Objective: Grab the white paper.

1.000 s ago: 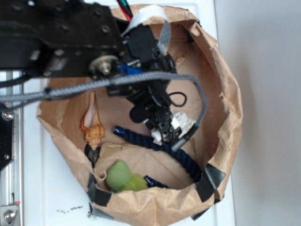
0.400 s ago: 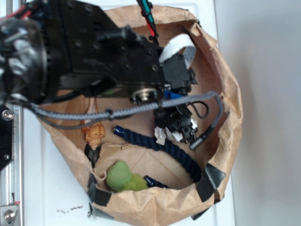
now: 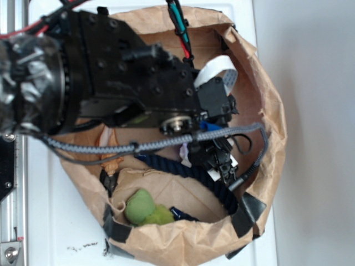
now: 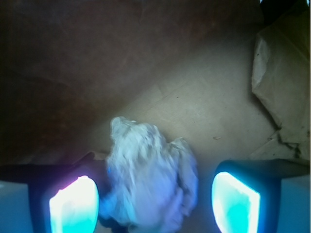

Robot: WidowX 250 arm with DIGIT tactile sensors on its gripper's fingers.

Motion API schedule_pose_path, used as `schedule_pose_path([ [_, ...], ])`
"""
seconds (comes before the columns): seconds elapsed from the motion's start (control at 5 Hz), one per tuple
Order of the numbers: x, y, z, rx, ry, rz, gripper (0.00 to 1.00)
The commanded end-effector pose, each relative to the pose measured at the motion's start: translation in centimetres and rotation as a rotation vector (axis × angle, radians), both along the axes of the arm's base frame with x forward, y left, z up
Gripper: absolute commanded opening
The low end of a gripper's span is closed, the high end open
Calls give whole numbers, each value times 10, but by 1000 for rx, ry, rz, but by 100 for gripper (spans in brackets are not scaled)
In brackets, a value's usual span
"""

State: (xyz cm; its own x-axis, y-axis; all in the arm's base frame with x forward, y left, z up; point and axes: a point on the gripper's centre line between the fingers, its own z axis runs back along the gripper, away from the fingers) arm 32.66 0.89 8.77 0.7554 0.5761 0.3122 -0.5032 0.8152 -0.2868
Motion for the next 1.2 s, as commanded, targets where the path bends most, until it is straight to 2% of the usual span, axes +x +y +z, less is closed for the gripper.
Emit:
schedule_pose_path([
  [0.0, 12, -5, 35, -18, -65, -22, 100],
  [0.4, 20, -12, 23, 13, -58, -12, 100],
  [0.6, 23, -14, 10, 50, -44, -11, 100],
  [0.8, 18, -17, -5, 117, -40, -24, 100],
  [1.0, 14, -15, -6, 127, -53, -17, 0],
])
